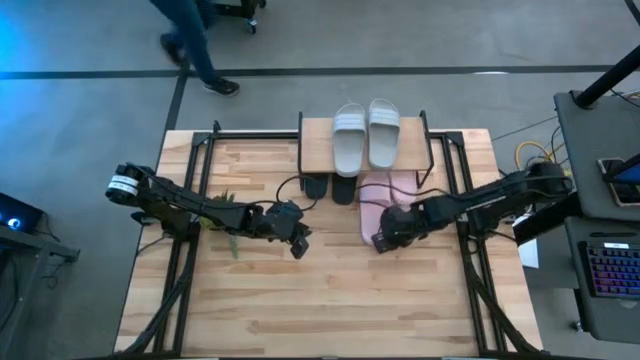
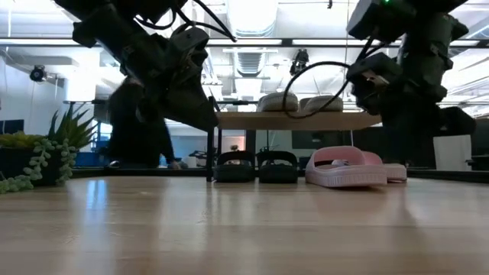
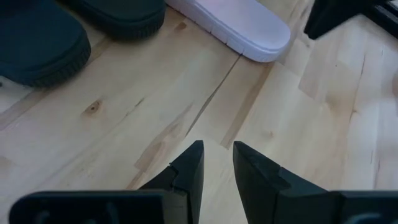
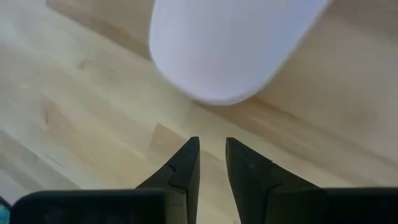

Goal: Pick and place slides into the shelf
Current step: Adjust the pink left slipper under the shelf

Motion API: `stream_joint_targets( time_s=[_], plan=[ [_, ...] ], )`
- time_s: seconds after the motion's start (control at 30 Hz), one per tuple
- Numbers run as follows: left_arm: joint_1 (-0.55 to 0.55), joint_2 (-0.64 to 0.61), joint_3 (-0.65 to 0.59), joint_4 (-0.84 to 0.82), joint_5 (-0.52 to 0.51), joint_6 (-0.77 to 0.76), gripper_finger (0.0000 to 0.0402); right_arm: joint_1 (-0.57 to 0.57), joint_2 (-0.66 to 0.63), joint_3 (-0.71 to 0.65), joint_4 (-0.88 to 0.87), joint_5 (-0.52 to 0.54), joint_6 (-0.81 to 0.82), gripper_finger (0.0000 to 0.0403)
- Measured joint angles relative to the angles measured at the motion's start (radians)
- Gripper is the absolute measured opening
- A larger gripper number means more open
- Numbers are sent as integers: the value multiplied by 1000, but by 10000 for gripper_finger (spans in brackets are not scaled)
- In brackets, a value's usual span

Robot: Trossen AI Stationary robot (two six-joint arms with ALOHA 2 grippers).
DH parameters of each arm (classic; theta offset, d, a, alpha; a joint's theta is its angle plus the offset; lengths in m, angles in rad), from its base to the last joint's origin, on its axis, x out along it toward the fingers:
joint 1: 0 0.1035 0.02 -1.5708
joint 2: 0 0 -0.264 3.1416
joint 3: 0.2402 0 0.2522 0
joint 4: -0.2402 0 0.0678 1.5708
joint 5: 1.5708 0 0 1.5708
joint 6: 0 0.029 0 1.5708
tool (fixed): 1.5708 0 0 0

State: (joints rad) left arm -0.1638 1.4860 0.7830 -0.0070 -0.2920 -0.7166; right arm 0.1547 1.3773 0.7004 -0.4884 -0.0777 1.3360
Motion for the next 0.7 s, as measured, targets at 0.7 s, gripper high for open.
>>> stream_joint_targets(
  time_s=[0.7],
  plan=[
    [-1, 0, -3, -11, 26, 23, 72, -121, 327, 249, -128, 499, -97, 68]
  ],
)
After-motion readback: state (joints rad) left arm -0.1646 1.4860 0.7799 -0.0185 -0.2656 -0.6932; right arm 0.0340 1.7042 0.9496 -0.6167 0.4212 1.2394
